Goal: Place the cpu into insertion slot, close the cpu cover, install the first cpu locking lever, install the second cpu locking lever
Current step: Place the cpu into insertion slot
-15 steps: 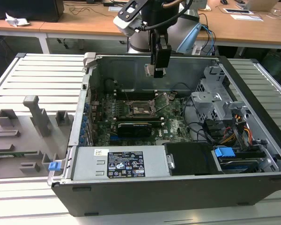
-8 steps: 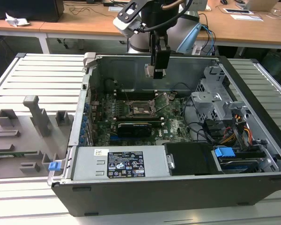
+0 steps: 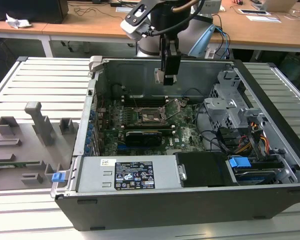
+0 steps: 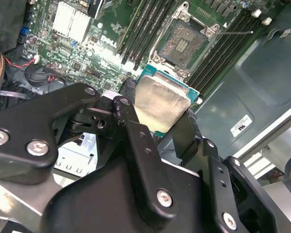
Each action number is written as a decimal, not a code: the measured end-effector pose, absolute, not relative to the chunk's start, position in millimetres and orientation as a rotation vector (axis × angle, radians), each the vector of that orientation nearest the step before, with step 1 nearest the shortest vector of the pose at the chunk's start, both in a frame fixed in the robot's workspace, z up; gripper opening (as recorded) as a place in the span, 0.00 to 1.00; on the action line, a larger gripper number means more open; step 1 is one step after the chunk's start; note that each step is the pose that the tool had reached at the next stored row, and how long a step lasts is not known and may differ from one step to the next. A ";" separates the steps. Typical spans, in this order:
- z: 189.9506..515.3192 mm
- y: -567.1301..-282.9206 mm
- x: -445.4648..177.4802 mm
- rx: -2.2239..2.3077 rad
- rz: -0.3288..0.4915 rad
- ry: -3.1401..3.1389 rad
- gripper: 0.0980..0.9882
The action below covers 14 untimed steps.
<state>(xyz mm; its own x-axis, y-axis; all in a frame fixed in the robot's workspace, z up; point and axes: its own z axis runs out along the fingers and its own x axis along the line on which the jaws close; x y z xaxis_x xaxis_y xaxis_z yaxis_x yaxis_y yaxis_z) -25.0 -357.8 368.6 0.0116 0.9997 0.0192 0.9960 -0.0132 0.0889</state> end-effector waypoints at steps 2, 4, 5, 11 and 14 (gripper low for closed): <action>368.1 -357.8 -25.0 2.202 0.118 2.167 0.49; 367.4 -357.8 -25.0 2.207 0.117 2.162 0.49; 367.2 -357.7 -25.0 2.208 0.118 2.161 0.49; 365.7 -357.8 -25.0 2.218 0.117 2.150 0.49; 364.8 -357.8 -25.0 2.222 0.117 2.145 0.49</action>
